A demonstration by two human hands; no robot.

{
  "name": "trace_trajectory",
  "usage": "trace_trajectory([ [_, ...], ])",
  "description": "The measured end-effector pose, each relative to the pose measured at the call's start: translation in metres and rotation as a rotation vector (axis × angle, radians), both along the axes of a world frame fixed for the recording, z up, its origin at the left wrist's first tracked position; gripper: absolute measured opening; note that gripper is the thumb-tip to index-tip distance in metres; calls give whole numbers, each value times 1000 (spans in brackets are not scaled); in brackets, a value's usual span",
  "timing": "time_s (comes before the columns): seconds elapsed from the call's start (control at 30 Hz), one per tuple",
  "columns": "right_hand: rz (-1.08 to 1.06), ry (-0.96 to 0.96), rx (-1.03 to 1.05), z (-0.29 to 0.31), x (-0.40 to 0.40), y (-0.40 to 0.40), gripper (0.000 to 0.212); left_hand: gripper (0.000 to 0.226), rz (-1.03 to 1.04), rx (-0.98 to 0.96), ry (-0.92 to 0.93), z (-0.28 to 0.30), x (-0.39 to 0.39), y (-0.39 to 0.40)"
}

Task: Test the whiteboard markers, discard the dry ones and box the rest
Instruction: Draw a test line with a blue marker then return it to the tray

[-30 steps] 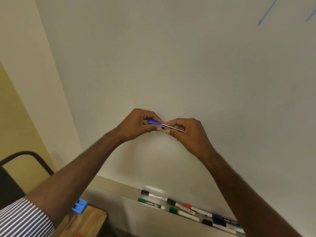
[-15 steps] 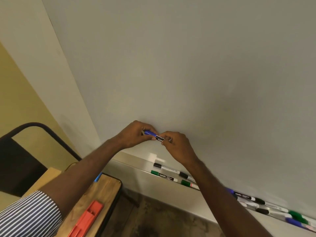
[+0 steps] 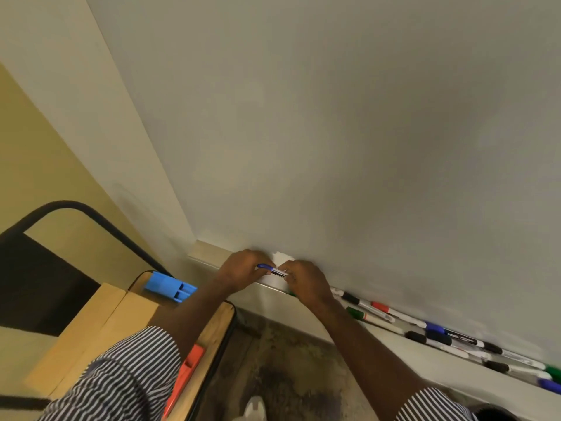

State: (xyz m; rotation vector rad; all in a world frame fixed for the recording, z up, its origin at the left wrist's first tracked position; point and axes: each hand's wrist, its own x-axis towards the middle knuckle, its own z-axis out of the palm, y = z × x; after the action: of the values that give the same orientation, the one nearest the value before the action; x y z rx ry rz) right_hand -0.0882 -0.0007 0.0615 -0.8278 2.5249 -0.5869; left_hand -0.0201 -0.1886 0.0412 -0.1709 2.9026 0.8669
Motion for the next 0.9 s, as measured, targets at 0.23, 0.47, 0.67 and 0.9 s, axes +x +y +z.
trace_trajectory([
  [0.23, 4, 24, -36, -29, 7, -21, 33, 27, 42, -123, -7, -35, 0, -11],
  [0.47, 45, 23, -29, -47, 7, -29, 44, 24, 31, -117, 46, -51, 8, -18],
  [0.67, 57, 26, -6, -58, 11, -20, 45, 29, -33, -114, 10, -64, 18, -12],
  [0.9, 93, 53, 33, -62, 14, -9, 45, 38, 15, -64, 36, -74, 29, 1],
])
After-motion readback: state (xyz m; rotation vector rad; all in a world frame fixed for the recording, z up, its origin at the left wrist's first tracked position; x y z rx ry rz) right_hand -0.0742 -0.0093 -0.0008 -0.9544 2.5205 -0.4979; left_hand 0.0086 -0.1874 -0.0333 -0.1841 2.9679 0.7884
